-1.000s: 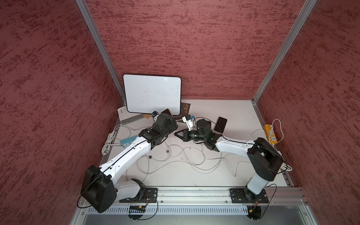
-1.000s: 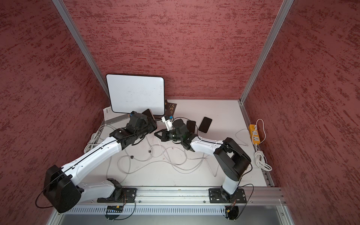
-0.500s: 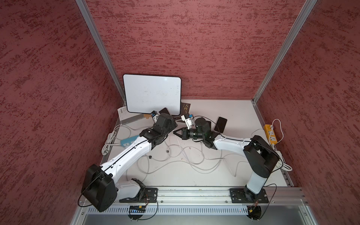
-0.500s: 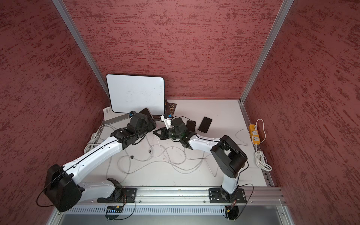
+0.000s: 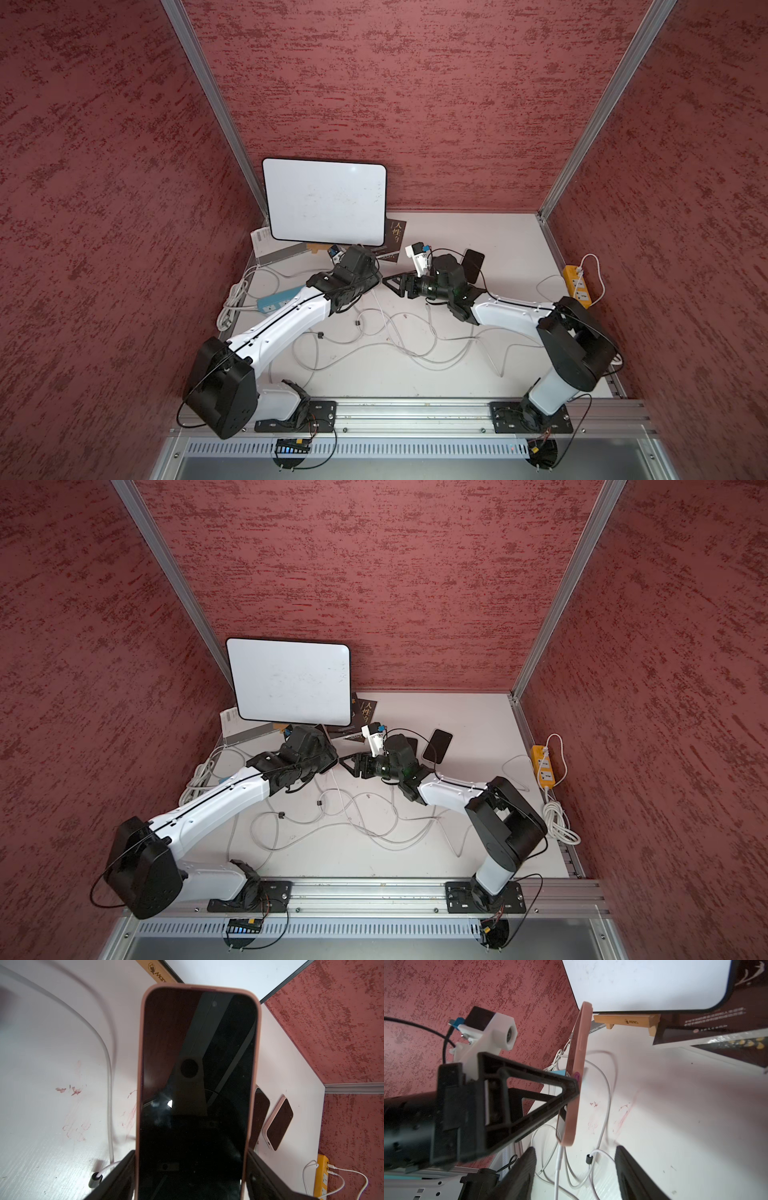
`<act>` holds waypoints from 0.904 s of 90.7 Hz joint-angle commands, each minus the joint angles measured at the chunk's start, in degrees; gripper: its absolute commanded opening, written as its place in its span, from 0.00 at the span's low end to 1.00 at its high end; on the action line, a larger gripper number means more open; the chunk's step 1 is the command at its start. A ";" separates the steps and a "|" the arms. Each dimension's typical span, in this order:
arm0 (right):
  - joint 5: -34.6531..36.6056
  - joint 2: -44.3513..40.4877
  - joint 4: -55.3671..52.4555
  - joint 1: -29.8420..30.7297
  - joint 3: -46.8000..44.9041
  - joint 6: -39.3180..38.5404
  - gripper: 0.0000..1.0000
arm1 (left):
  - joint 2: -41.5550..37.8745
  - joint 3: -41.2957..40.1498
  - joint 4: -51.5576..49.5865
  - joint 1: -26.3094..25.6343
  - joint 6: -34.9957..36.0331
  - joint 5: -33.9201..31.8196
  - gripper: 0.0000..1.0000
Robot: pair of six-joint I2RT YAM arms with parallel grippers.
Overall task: Plug the charging cable into the phone
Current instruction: Insert the charging cable into the phone, then place the phone at the center of the board.
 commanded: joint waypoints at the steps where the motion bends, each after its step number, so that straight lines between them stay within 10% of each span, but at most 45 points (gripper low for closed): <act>1: 4.46 -5.62 -8.05 -0.60 -3.52 -2.96 0.65 | 3.68 3.32 0.74 1.93 -0.86 -0.17 0.00; 73: 13.91 -14.98 -23.72 -3.57 -5.43 -6.56 0.66 | 33.07 17.18 -7.29 4.62 -2.54 1.59 0.00; 82: 14.79 -14.56 -26.19 -3.67 -4.34 -7.04 0.66 | 34.63 19.13 -8.68 4.74 -2.19 0.91 0.13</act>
